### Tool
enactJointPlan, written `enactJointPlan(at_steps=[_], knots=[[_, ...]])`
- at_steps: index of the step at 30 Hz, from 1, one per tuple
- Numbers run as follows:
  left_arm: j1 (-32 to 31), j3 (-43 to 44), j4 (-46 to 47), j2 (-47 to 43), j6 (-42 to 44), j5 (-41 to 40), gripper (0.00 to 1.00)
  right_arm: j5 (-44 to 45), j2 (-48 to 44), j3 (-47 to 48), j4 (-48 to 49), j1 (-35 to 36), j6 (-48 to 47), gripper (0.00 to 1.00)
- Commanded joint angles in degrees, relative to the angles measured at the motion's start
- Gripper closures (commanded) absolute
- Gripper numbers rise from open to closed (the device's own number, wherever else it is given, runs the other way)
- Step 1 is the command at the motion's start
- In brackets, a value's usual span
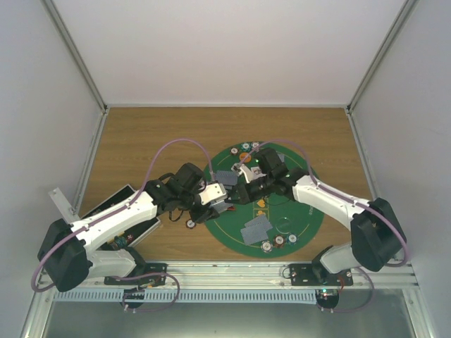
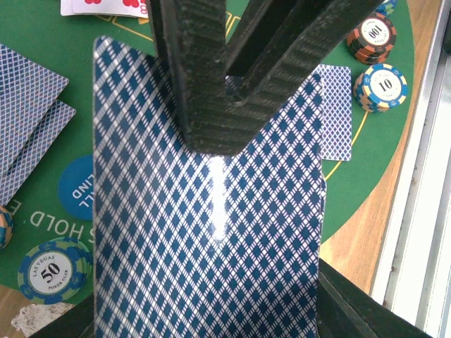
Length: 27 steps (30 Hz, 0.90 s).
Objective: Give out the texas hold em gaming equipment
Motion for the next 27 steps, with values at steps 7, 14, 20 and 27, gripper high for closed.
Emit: enactJointPlan(at_steps=[7, 14, 20, 27], knots=[[-0.4, 0.8, 2.1, -0.8, 0.0, 0.2, 0.48, 2.5, -3.4, 0.8, -3.5, -0.8, -1.7, 0.99], [-0.4, 0.7, 2.2, -0.9, 0.0, 0.1, 0.48, 11.3, -6.4, 0.7, -9.6, -6.9, -3.7, 0.99], [-0.4, 0.7, 2.1, -0.9, 0.1, 0.1, 0.48, 14.8, -5.0, -0.4, -12.4, -14.4, -6.7, 0.99], [-0.4, 0.7, 2.1, -0.9, 0.1, 0.0, 0.48, 16.5, 2.1, -0.9, -11.7, -18.4, -9.4, 0.99]])
